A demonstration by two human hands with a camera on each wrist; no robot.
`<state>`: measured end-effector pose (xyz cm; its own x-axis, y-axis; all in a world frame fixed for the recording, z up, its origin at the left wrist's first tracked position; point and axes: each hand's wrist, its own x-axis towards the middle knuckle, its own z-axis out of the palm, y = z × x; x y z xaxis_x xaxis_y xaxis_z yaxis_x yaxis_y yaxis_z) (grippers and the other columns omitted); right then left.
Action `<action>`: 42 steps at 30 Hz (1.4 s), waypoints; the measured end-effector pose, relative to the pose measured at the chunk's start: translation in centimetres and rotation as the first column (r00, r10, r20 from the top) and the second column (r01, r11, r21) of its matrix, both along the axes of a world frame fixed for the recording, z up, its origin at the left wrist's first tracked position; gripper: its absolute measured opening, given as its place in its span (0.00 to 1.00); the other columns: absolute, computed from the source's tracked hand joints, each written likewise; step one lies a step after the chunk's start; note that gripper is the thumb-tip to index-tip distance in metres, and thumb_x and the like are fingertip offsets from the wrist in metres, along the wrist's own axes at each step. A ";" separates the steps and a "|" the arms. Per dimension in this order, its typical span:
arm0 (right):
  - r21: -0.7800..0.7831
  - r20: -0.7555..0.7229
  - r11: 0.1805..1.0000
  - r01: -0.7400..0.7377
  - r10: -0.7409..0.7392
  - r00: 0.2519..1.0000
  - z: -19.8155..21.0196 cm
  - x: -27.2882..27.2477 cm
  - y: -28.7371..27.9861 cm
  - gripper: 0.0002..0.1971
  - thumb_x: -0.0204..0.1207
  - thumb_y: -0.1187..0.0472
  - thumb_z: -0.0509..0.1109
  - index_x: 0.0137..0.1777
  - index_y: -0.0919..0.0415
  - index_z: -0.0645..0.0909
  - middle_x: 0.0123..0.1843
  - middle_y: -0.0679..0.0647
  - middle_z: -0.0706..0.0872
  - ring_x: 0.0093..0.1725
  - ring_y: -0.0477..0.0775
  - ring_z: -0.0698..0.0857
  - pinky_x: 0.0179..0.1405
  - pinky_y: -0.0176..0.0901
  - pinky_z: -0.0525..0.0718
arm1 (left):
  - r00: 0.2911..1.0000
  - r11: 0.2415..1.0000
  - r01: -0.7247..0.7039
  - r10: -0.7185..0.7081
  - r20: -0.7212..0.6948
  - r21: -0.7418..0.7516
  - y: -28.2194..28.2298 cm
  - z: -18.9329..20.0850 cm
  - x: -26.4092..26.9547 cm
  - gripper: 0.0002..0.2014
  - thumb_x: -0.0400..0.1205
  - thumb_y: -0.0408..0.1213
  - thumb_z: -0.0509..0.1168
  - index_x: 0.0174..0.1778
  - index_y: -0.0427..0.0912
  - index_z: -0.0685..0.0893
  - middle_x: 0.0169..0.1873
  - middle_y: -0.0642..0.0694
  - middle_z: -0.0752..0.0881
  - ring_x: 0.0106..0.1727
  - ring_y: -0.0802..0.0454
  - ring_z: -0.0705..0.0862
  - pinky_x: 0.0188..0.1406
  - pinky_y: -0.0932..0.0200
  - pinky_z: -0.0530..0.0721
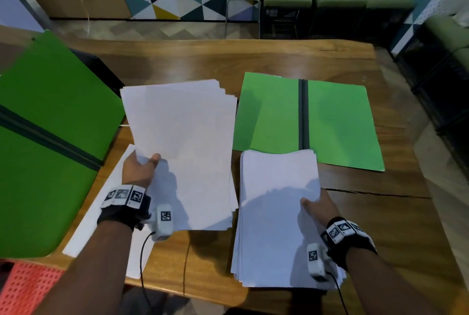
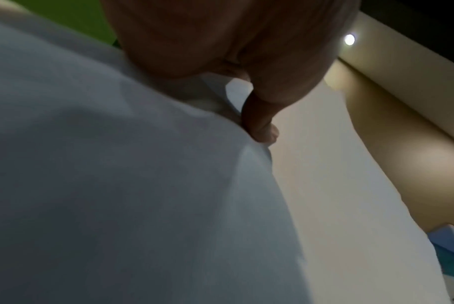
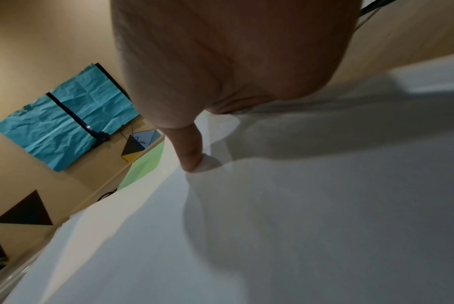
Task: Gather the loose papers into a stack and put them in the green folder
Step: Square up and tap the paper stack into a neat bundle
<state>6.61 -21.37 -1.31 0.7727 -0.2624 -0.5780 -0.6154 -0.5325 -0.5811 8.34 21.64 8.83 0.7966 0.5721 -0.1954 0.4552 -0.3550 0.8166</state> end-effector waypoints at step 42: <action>-0.022 0.041 0.997 -0.067 0.068 0.997 0.7 -0.3 0.1 0.39 0.81 0.40 0.57 0.84 0.47 0.38 0.70 0.65 0.80 0.63 0.69 0.82 0.61 0.53 0.78 | 0.776 0.763 0.614 -0.538 -0.331 0.200 -20.6 -8.3 7.5 0.34 0.79 0.58 0.62 0.81 0.59 0.60 0.79 0.45 0.56 0.81 0.39 0.54 0.77 0.34 0.60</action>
